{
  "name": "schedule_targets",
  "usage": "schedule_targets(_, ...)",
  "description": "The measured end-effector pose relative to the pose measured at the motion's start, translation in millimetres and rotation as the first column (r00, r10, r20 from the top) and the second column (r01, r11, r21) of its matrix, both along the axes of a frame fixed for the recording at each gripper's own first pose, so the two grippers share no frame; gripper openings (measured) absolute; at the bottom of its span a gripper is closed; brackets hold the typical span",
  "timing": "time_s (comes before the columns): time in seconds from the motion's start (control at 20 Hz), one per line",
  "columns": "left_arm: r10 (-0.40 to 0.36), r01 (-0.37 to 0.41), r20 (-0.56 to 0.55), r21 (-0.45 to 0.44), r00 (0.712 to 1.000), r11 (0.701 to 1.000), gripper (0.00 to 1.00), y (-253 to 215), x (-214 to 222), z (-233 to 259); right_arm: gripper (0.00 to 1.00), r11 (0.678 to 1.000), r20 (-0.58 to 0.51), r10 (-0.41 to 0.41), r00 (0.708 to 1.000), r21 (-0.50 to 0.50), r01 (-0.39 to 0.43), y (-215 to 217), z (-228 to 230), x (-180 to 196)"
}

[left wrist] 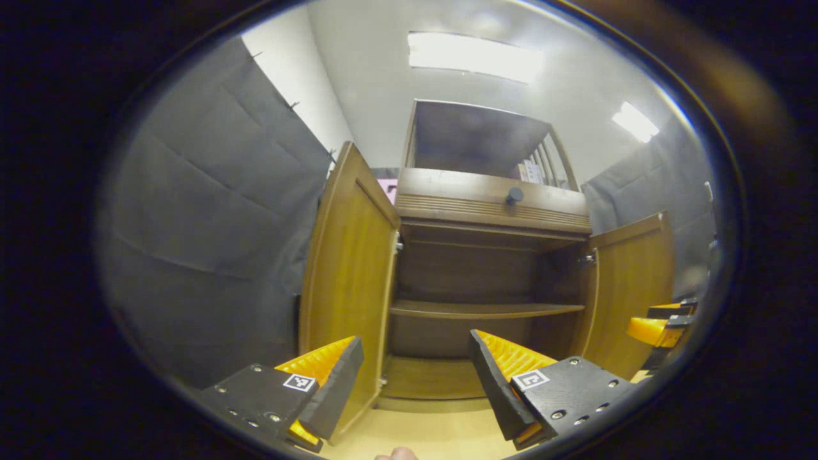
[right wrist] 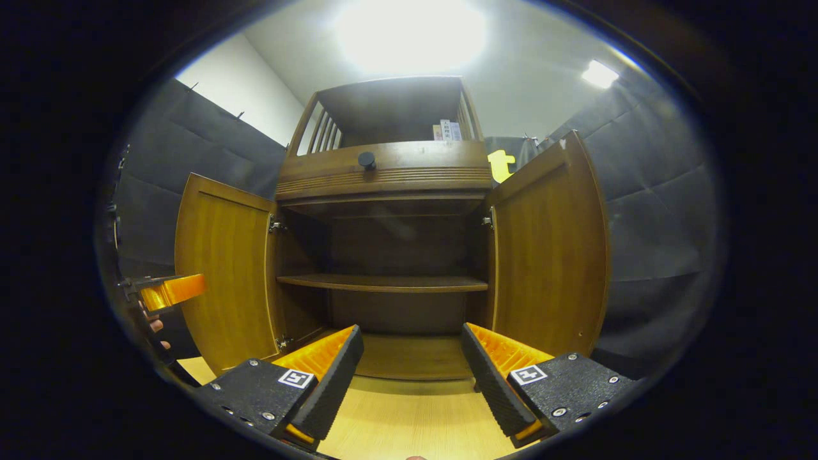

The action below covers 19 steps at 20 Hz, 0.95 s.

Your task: Open the right door of the double-door shoe cabinet with the right hand, and open the left door with the left hand.

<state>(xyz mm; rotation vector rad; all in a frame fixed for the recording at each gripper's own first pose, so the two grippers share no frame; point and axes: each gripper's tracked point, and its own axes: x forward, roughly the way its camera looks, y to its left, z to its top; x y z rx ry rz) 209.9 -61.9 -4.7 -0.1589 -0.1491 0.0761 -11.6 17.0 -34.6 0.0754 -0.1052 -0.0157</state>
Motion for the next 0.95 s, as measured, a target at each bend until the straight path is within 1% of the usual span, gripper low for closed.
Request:
schedule_targets(0.1,-0.022,0.022,-0.019,-0.002,1.0,1.0,1.0,-9,7,-2,0.95,1.0,-0.004,-0.009,1.0,0.006,0.009,-8,1,-9)
schedule_targets(0.25,-0.05,0.05,-0.017,-0.014,0.999,0.999,1.0,-23,7,0,0.96,1.0,-0.006,-0.026,1.0,0.011,0.026,-17,0,-15)
schedule_targets(0.5,-0.078,0.078,-0.03,-0.016,0.996,0.997,1.0,-34,11,0,0.95,0.999,-0.011,-0.045,0.999,0.015,0.045,-25,-2,-25)
schedule_targets(0.85,-0.106,0.106,-0.04,-0.009,0.994,0.994,1.0,-41,20,-2,0.96,1.0,-0.001,-0.019,1.0,0.019,0.019,-23,-2,-27)
schedule_targets(0.95,-0.107,0.107,-0.048,-0.006,0.993,0.994,0.89,-42,20,-3,0.96,1.0,-0.01,-0.017,1.0,0.017,0.017,-22,-5,-24)
